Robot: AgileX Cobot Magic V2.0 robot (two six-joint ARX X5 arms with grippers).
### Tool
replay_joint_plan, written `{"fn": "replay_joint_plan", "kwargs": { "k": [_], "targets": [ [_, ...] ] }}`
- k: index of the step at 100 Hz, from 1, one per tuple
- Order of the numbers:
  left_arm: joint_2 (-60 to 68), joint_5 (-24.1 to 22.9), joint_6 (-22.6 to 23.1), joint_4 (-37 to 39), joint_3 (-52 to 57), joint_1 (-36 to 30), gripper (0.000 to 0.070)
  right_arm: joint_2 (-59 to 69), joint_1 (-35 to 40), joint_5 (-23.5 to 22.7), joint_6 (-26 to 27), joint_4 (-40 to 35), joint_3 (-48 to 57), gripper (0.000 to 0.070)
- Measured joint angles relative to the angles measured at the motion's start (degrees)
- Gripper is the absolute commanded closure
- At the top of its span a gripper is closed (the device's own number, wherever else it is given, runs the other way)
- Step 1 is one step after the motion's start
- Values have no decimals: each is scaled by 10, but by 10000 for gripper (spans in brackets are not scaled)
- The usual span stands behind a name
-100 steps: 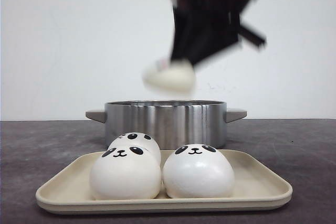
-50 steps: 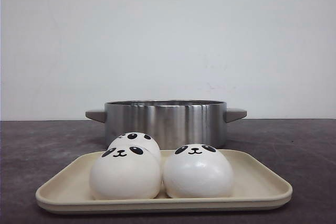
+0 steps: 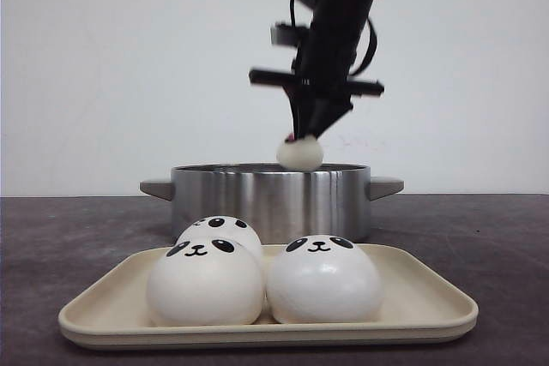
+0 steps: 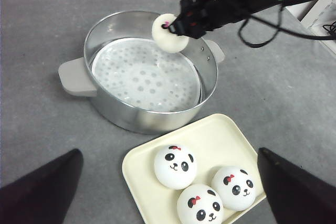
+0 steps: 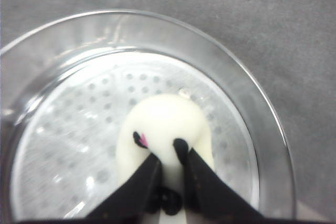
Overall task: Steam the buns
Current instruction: 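Lift the bun with the right gripper and carry it over the pot, then lower the bun into the pot and open the right gripper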
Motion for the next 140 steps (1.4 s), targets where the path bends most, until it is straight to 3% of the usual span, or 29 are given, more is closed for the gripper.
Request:
{"fn": "replay_joint_plan", "kwargs": {
  "k": [20, 57, 63, 72, 77, 92, 116, 121, 129, 140],
  "targets": [
    [0, 0, 0, -17, 0, 0, 22, 26, -8, 0, 0, 44, 0, 700],
    [0, 0, 0, -25, 0, 0, 22, 64, -8, 0, 11, 24, 0, 696],
    [0, 0, 0, -26, 0, 0, 22, 64, -8, 0, 12, 24, 0, 654],
    [0, 0, 0, -27, 0, 0, 22, 64, -8, 0, 12, 24, 0, 471],
    [0, 0, 0, -29, 0, 0, 22, 64, -8, 1, 12, 20, 0, 404],
    [0, 0, 0, -30, 0, 0, 22, 64, -8, 22, 19, 6, 0, 345],
    [0, 0, 0, -30, 0, 0, 22, 64, -9, 25, 26, -3, 13, 359],
    [0, 0, 0, -30, 0, 0, 22, 64, -9, 18, 26, -22, 31, 439],
    [0, 0, 0, -30, 0, 0, 22, 56, -7, 14, 24, -47, 62, 700],
    [3, 0, -3, -28, 0, 0, 22, 5, 7, 15, 4, -80, 76, 690]
  ]
}}
